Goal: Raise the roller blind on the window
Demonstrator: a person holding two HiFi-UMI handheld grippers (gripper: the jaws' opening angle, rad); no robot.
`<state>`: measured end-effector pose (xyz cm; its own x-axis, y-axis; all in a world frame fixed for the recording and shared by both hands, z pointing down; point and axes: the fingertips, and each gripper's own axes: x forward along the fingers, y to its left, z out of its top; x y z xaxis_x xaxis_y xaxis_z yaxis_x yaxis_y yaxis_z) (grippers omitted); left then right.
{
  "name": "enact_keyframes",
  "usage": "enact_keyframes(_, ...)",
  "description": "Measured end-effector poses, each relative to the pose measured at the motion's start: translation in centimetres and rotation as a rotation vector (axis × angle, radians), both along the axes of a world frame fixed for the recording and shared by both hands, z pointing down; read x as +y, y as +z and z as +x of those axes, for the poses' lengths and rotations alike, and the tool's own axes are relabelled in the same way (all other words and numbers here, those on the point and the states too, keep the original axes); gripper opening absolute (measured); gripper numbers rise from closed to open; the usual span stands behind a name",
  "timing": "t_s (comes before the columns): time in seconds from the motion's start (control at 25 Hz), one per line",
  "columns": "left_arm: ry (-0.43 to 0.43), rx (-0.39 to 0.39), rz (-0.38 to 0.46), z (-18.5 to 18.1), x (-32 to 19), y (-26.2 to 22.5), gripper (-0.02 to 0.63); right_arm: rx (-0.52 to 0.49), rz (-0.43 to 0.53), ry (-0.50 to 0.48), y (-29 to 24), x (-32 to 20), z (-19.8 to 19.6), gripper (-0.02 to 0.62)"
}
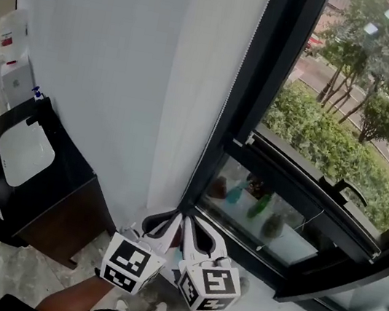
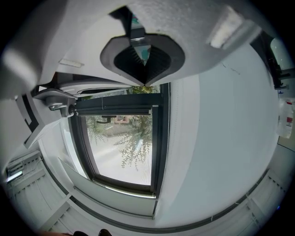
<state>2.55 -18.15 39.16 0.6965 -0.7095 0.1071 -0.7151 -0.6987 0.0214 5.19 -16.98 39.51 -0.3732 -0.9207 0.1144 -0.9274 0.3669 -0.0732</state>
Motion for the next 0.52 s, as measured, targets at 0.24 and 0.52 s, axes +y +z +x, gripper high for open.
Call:
enact_keyframes(0.24,0.002,0.002,-0.003,0.17,0.15,0.02,0.003,-0.002,0.000,-0.005,-0.04,0.06,0.06,0.005)
enact_keyframes(0.52,0.006,0.006,-0.015,0.51,0.43,0.36,0.003,-0.003,0.005,-0.009,0.12,0.20,0.31,0.005)
